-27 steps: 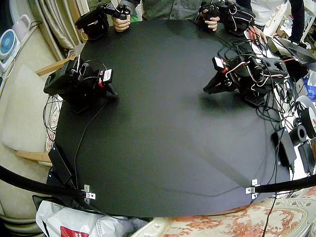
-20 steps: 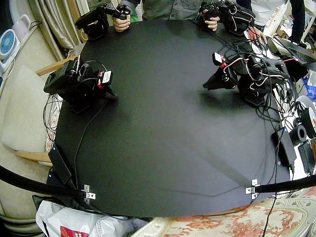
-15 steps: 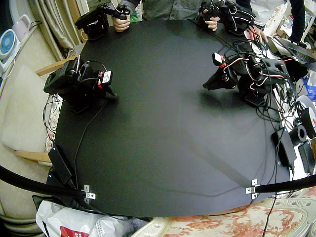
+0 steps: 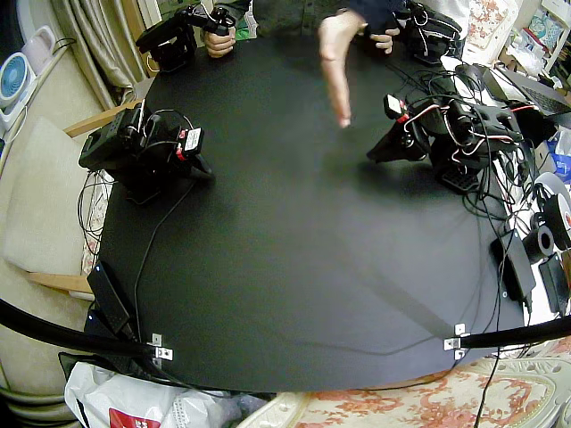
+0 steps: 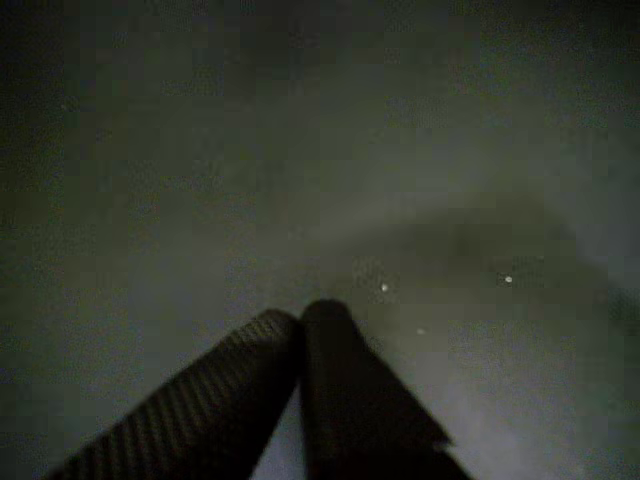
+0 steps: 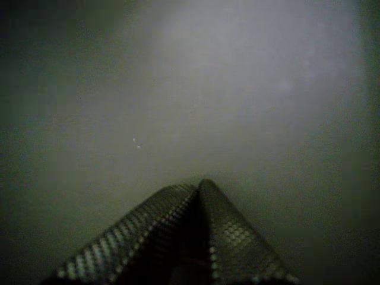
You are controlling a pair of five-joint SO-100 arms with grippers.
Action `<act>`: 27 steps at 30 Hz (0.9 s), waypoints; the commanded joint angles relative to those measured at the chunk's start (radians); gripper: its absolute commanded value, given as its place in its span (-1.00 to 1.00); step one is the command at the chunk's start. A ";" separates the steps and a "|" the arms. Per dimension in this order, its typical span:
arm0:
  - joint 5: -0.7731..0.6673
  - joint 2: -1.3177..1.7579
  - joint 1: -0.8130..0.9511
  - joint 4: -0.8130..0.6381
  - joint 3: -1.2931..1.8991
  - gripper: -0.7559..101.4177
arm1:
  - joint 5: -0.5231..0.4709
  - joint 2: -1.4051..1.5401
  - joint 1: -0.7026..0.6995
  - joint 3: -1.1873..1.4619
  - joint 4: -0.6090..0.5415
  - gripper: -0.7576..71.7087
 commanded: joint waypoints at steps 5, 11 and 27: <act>0.006 0.021 -0.018 0.015 0.011 -0.99 | 0.005 0.011 -0.008 -0.006 0.002 -0.99; -0.092 0.021 -0.023 -0.058 -0.098 -0.99 | -0.011 0.011 -0.018 -0.006 0.002 -0.99; -0.021 0.021 -0.094 0.008 0.011 -0.99 | -0.296 0.009 -0.462 -0.566 -0.675 -0.99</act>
